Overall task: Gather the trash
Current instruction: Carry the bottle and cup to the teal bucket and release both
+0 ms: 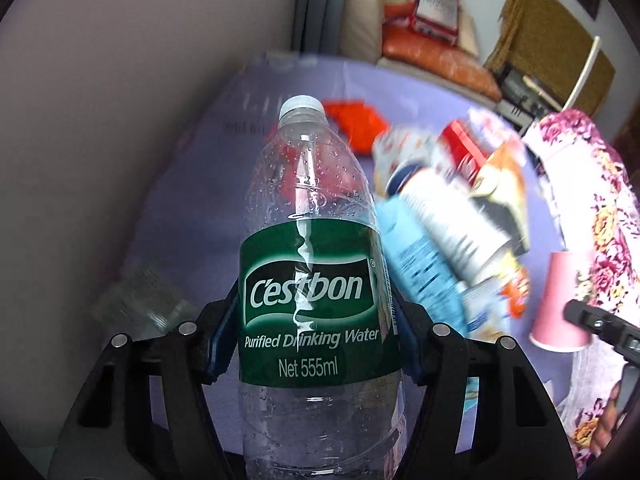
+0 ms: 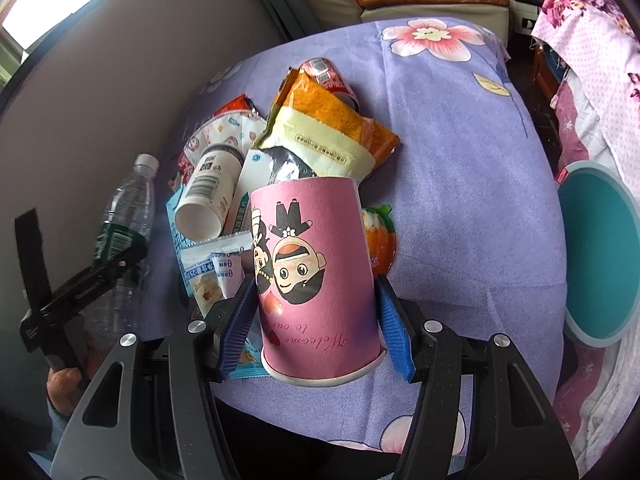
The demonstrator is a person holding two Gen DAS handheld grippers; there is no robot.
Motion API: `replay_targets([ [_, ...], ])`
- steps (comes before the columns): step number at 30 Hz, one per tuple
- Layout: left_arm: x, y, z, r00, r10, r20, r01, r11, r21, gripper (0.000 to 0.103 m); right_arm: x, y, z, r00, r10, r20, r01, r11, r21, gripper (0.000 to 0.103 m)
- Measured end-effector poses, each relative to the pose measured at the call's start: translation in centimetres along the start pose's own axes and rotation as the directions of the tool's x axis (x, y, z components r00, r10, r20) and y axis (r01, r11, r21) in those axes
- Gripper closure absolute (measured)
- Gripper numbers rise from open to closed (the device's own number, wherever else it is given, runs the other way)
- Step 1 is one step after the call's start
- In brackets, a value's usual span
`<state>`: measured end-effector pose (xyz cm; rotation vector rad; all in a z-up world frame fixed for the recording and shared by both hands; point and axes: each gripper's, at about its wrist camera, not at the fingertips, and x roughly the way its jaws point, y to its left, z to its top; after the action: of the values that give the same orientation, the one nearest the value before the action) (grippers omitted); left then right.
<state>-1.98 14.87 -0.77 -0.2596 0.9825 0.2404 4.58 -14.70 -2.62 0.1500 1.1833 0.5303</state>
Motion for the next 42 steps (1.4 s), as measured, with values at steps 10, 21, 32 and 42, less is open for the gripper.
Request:
replay_targets([
  [10,-4.3,-8.1,1.9,0.989,-0.132,0.062,0.121,0.980,0.157,0.037,-3.6,-2.6,0.8,0.994,0.025,0.109,-0.031,0.998,0.059,0.047],
  [21,-0.2,-25.4,0.5,0.942,-0.301,-0.146,0.334,0.855,0.396,0.037,-11.4,-15.1,-0.7,0.954,-0.111,0.278,0.019,0.949,0.314,0.047],
  [32,6.9,-39.4,-3.9,0.881,-0.274,-0.386,0.453,0.726,0.517,0.037,-13.1,-27.1,-4.8,0.940,-0.234,0.248,0.072,0.847,0.527,0.047],
  [42,10.7,-44.8,-5.7,0.833,-0.233,-0.502,0.509,0.679,0.529,0.036,-12.1,-31.4,-5.9,0.942,-0.269,0.201,0.100,0.796,0.597,0.047],
])
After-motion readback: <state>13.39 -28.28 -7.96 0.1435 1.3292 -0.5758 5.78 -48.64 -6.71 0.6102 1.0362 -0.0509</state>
